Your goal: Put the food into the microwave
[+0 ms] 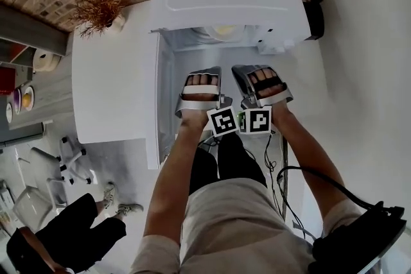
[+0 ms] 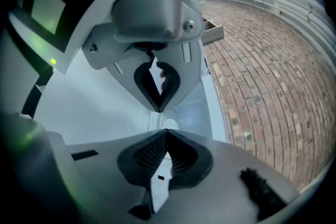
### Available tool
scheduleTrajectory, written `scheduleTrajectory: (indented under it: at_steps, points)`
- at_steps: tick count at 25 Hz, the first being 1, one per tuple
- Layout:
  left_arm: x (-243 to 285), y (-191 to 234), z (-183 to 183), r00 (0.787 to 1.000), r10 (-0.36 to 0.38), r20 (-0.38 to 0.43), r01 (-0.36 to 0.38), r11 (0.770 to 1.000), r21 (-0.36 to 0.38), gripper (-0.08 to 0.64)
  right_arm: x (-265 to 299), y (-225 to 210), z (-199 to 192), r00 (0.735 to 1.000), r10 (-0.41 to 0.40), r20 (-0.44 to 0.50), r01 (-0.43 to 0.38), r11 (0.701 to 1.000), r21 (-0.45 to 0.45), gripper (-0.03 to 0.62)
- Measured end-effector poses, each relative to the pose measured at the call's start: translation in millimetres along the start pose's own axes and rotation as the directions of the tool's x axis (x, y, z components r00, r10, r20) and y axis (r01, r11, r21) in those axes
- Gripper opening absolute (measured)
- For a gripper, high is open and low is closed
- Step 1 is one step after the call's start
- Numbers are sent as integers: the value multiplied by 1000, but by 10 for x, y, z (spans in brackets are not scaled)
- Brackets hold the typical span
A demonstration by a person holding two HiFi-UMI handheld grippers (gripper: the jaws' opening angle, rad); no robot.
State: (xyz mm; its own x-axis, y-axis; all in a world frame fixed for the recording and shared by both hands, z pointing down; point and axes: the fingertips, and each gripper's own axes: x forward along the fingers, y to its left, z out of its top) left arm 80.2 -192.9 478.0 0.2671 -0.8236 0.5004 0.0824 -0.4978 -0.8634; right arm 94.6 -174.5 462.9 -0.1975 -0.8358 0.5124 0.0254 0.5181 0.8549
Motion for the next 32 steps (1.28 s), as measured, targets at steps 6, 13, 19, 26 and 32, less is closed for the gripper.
scheduleTrajectory:
  at_steps: [6,13,19,26,32]
  points:
    - [-442,-21,167,997,28,77,-30,999,23,6,-441,63,89,997,-25,-76,25,1000,-8,6]
    - [-894,-88,302,989,37,145,-45,998,49,6,-904,147,220,991,-54,-121,54,999,-2,6]
    - [-1157,-177,349,990,42,136,-53,995,81,6,-1140,258,292,994,-57,-98,60,998,26,6]
    - [-1348,-211,382,995,49,86,-55,996,77,6,-1344,232,287,995,-81,-53,80,997,-20,6]
    - [-1435,-197,504,995,66,74,-72,994,79,6,-1464,257,299,996,-93,-15,92,995,-30,6]
